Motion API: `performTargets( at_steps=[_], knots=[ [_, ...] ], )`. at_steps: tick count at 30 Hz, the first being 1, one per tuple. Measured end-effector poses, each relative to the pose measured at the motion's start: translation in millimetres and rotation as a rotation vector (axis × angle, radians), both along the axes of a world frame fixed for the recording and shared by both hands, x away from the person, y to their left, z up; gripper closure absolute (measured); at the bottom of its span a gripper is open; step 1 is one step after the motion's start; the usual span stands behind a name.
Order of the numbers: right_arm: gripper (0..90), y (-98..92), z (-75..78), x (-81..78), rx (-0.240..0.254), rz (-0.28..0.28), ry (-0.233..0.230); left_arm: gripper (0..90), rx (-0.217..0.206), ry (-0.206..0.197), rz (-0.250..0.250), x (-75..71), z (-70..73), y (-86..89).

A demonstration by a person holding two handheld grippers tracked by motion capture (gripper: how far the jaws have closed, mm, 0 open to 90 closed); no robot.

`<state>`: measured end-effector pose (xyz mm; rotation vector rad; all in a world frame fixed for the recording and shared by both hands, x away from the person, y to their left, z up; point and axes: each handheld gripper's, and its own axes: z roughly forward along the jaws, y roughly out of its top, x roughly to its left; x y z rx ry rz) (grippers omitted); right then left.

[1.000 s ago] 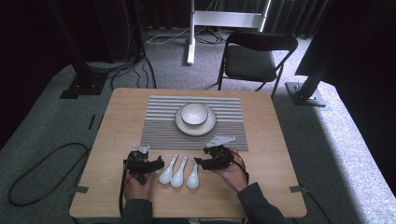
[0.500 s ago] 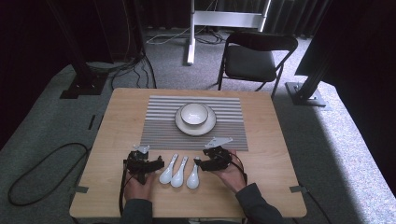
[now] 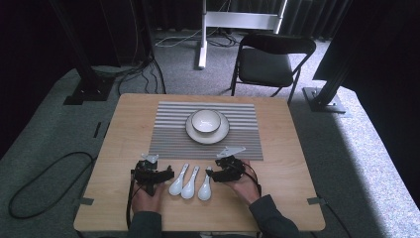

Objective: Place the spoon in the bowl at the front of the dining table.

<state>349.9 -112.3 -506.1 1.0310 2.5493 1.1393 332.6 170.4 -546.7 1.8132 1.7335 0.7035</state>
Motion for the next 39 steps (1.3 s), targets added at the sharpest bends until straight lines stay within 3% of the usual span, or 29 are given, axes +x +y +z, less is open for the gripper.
performTargets(
  at_steps=[18, 39],
  knots=[
    [40.5, 11.0, -10.6, -3.0, -0.03, 0.027, 0.028, 2.6, 0.0, 0.0, 0.0, 0.0, 0.0, 0.0],
    [42.0, 25.7, -24.9, -2.7, -0.081, 0.001, 0.043, 2.7, 0.002, 0.002, -0.001, -0.1, 0.1, 0.1]
  ],
)
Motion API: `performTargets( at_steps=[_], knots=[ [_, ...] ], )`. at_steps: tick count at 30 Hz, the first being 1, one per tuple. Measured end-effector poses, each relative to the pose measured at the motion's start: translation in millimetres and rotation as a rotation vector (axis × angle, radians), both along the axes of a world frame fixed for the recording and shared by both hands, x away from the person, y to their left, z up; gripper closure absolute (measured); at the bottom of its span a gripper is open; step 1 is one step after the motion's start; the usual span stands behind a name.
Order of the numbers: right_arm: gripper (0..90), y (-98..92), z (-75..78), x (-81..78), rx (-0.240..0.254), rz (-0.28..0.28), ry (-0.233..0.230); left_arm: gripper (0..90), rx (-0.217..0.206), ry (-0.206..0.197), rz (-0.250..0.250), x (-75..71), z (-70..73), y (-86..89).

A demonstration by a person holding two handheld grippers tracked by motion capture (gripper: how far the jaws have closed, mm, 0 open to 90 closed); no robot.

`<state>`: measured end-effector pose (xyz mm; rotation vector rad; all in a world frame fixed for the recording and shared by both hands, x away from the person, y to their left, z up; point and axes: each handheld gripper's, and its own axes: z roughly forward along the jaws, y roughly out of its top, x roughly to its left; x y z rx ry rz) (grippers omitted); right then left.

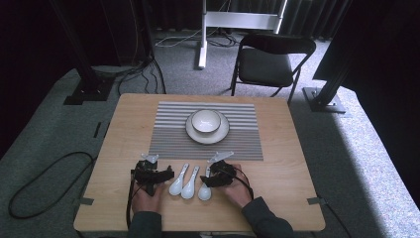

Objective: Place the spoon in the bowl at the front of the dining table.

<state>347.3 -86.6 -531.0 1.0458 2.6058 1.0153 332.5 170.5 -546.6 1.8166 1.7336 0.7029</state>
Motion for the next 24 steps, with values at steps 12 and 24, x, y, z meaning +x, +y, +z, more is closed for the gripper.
performTargets(
  at_steps=[12, 24],
  knots=[
    [56.1, 6.3, -0.3, -0.2, -0.048, -0.015, -0.034, 2.7, 0.0, 0.0, -0.001, 0.0, 0.0, 0.0],
    [73.5, 2.4, 0.8, 2.0, -0.089, -0.047, -0.062, 2.7, 0.0, 0.0, -0.001, 0.0, 0.0, 0.0]
  ],
)
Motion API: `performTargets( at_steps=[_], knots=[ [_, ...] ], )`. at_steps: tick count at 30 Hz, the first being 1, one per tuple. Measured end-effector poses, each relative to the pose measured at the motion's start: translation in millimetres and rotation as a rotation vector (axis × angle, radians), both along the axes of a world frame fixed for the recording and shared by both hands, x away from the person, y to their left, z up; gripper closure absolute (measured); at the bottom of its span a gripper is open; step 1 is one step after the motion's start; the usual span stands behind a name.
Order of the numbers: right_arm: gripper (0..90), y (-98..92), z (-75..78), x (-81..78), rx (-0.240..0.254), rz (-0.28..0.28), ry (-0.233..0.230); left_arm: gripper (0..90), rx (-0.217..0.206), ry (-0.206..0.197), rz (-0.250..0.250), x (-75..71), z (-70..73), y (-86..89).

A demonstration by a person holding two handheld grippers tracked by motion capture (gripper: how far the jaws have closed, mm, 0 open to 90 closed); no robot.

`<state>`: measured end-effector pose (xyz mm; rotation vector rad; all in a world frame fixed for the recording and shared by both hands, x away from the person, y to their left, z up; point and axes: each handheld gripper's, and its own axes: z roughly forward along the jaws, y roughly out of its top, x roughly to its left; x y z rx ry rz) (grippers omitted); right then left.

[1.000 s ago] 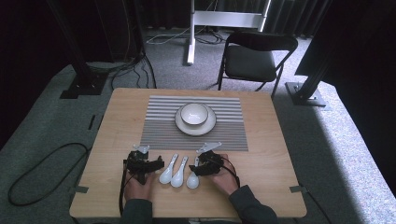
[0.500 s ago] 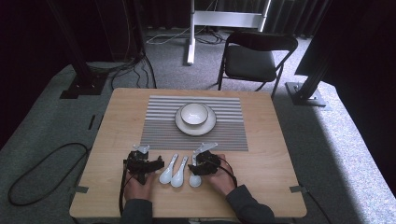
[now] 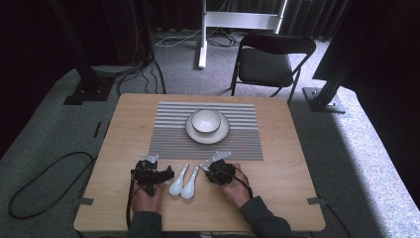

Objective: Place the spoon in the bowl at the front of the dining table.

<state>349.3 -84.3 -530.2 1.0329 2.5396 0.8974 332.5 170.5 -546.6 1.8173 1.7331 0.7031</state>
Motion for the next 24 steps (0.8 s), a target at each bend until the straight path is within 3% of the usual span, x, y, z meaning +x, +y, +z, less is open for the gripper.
performTargets(
  at_steps=[7, 18, 24],
  knots=[
    [74.0, -4.7, 0.7, -0.2, 0.001, -0.01, -0.022, 2.7, 0.0, -0.002, 0.0, 0.1, -0.1, 0.0],
    [74.1, -26.6, 31.2, -3.5, 0.134, -0.019, -0.176, 2.7, -0.002, -0.002, 0.002, 0.1, -0.1, -0.2],
    [74.1, -37.8, 41.1, -1.4, 0.193, -0.037, -0.196, 2.7, -0.002, -0.001, 0.002, 0.1, -0.1, -0.2]
  ],
)
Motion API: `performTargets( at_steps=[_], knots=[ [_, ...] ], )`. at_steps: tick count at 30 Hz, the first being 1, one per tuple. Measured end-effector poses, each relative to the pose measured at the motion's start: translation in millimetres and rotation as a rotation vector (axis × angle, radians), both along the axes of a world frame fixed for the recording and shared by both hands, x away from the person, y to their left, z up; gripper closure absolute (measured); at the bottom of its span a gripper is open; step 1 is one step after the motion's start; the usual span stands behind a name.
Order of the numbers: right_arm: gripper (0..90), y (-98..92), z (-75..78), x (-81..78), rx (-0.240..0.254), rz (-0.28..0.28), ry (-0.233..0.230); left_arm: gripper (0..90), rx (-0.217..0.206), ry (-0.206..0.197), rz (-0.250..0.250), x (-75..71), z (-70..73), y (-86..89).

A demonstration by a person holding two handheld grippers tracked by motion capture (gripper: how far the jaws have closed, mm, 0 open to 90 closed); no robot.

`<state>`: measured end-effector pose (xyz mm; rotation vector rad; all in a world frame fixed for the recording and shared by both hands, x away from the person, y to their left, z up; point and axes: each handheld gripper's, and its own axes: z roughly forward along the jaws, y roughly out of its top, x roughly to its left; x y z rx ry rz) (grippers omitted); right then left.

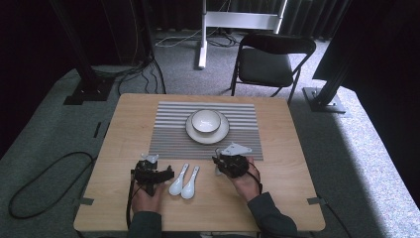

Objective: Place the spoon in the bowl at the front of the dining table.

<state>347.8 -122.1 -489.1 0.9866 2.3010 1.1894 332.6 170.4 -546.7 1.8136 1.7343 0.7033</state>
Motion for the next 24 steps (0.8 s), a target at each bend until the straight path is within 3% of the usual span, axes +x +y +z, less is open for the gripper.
performTargets(
  at_steps=[13, 24],
  knots=[
    [74.2, 2.3, 10.6, 6.6, 0.013, 0.016, -0.013, 2.7, 0.001, 0.0, -0.001, 0.0, 0.0, 0.1],
    [74.2, 0.5, 30.3, 28.0, 0.043, -0.004, -0.04, 2.7, 0.001, 0.0, -0.001, 0.0, 0.0, 0.1]
  ],
)
